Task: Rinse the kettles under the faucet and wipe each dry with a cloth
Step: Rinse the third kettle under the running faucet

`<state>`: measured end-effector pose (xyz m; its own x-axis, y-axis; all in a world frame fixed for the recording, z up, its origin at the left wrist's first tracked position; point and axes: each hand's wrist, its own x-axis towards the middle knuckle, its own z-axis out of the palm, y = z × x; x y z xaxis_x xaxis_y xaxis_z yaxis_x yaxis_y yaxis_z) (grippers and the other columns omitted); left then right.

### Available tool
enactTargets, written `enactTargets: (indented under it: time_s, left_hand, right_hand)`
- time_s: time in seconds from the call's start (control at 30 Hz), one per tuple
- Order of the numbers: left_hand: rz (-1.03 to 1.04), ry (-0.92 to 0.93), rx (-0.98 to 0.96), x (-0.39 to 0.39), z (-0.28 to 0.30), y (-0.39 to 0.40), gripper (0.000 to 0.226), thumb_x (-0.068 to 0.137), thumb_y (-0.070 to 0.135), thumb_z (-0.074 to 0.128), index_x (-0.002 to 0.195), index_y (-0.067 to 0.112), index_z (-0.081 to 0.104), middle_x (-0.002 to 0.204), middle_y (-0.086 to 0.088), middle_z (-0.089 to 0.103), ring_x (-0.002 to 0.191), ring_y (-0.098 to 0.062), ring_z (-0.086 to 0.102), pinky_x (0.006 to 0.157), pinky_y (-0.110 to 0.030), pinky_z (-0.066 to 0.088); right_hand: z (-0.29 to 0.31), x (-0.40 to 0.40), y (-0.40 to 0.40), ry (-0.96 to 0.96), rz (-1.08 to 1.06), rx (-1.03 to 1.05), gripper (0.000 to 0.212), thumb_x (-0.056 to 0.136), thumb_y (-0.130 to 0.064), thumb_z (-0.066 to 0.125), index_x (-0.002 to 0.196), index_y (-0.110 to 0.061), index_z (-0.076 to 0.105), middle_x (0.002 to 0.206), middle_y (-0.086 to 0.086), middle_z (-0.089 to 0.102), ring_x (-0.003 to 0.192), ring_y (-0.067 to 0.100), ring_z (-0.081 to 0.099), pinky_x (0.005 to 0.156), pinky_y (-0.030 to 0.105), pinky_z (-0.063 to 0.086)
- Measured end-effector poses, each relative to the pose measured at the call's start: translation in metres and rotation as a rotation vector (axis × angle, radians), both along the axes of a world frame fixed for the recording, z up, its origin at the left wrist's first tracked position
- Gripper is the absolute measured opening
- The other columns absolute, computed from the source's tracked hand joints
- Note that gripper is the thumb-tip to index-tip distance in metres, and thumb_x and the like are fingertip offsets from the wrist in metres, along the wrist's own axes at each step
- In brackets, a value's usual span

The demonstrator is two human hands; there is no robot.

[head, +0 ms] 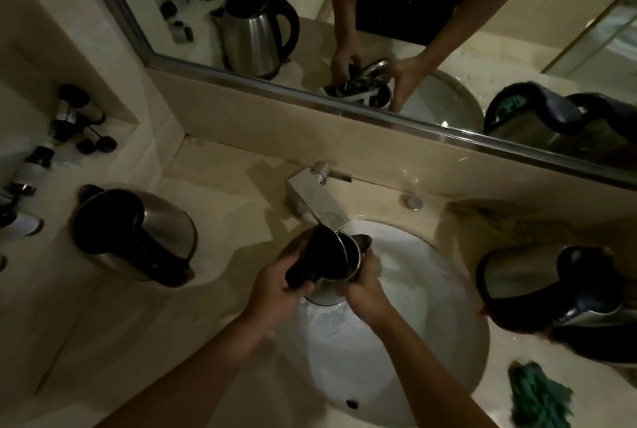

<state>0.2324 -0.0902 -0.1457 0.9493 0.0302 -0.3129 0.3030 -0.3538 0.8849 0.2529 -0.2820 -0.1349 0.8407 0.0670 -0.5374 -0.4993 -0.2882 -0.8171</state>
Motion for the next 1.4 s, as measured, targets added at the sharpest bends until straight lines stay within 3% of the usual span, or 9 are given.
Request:
enactTargets:
  time_s: [0.1, 0.2, 0.3, 0.43, 0.63, 0.87, 1.03, 1.2, 1.4]
  left_hand:
    - [-0.119, -0.1, 0.218, 0.006, -0.006, 0.007, 0.075, 0.078, 0.031, 0.08, 0.147, 0.029, 0.051, 0.122, 0.012, 0.072, 0.11, -0.007, 0.068, 0.093, -0.026, 0.055]
    - [-0.236, -0.25, 0.503, 0.014, -0.016, 0.019, 0.074, 0.078, 0.054, 0.069, 0.144, 0.023, 0.055, 0.092, -0.002, 0.074, 0.083, -0.022, 0.068, 0.077, -0.035, 0.053]
    - [-0.271, -0.288, 0.524, 0.015, -0.032, 0.019, 0.075, 0.08, 0.051, 0.07, 0.145, 0.019, 0.051, 0.1, -0.004, 0.071, 0.092, -0.026, 0.063, 0.085, -0.033, 0.043]
    - [-0.206, -0.339, 0.527, 0.012, -0.044, 0.012, 0.07, 0.079, 0.042, 0.066, 0.141, 0.012, 0.054, 0.102, -0.009, 0.073, 0.099, -0.022, 0.057, 0.095, -0.028, 0.032]
    - [-0.228, -0.3, 0.538, 0.015, -0.046, 0.015, 0.066, 0.08, 0.044, 0.065, 0.14, 0.02, 0.051, 0.096, -0.003, 0.071, 0.095, -0.022, 0.06, 0.096, -0.028, 0.028]
    - [-0.278, -0.342, 0.61, 0.017, -0.05, 0.014, 0.046, 0.077, 0.044, 0.067, 0.115, 0.018, 0.06, 0.085, -0.004, 0.071, 0.083, -0.025, 0.067, 0.092, -0.037, 0.035]
    - [-0.269, -0.251, 0.626, 0.02, -0.042, 0.011, 0.055, 0.079, 0.046, 0.067, 0.124, 0.015, 0.062, 0.094, -0.002, 0.072, 0.091, -0.024, 0.066, 0.097, -0.039, 0.036]
    - [-0.298, -0.287, 0.631, 0.021, -0.043, 0.011, 0.07, 0.077, 0.043, 0.074, 0.139, 0.02, 0.051, 0.102, -0.001, 0.071, 0.094, -0.024, 0.066, 0.095, -0.034, 0.031]
    - [-0.298, -0.241, 0.618, 0.023, -0.05, 0.012, 0.066, 0.083, 0.054, 0.058, 0.142, 0.032, 0.042, 0.115, 0.012, 0.066, 0.107, -0.011, 0.059, 0.105, -0.032, 0.03]
  right_hand:
    - [-0.002, 0.015, 0.004, -0.03, 0.068, -0.044, 0.093, 0.065, -0.009, 0.091, 0.137, -0.024, 0.035, 0.125, -0.003, 0.056, 0.114, 0.016, 0.059, 0.087, 0.021, 0.054]
    - [-0.006, 0.027, 0.012, -0.041, 0.121, -0.207, 0.126, 0.037, -0.051, 0.096, 0.138, -0.03, 0.024, 0.128, -0.002, 0.054, 0.117, 0.017, 0.06, 0.093, 0.032, 0.054]
    - [-0.033, 0.028, 0.013, -0.019, 0.132, -0.32, 0.162, 0.029, -0.075, 0.092, 0.153, -0.024, 0.0, 0.14, 0.006, 0.051, 0.131, 0.03, 0.053, 0.105, 0.05, 0.051]
    - [-0.019, 0.028, 0.013, 0.029, 0.098, -0.391, 0.132, 0.029, -0.053, 0.097, 0.137, -0.031, 0.025, 0.134, -0.002, 0.048, 0.127, 0.024, 0.052, 0.103, 0.045, 0.053]
    - [-0.008, 0.038, 0.021, 0.004, 0.166, -0.456, 0.13, 0.048, -0.044, 0.099, 0.148, -0.018, 0.02, 0.144, 0.004, 0.037, 0.136, 0.027, 0.04, 0.112, 0.042, 0.045]
    - [-0.004, 0.035, 0.015, 0.046, 0.184, -0.486, 0.122, 0.056, -0.044, 0.099, 0.148, -0.024, 0.021, 0.147, 0.002, 0.028, 0.139, 0.022, 0.031, 0.111, 0.03, 0.038]
    - [0.009, 0.047, 0.021, 0.074, 0.197, -0.498, 0.126, 0.048, -0.048, 0.098, 0.145, -0.022, 0.022, 0.142, 0.004, 0.037, 0.135, 0.025, 0.042, 0.109, 0.038, 0.048]
    - [0.0, 0.047, 0.018, 0.122, 0.136, -0.483, 0.132, 0.045, -0.047, 0.099, 0.148, -0.027, 0.019, 0.142, -0.001, 0.035, 0.132, 0.02, 0.042, 0.098, 0.024, 0.044]
    - [-0.008, 0.048, 0.018, 0.139, 0.15, -0.412, 0.132, 0.035, -0.052, 0.093, 0.143, -0.032, 0.019, 0.141, -0.003, 0.034, 0.133, 0.019, 0.04, 0.112, 0.031, 0.044]
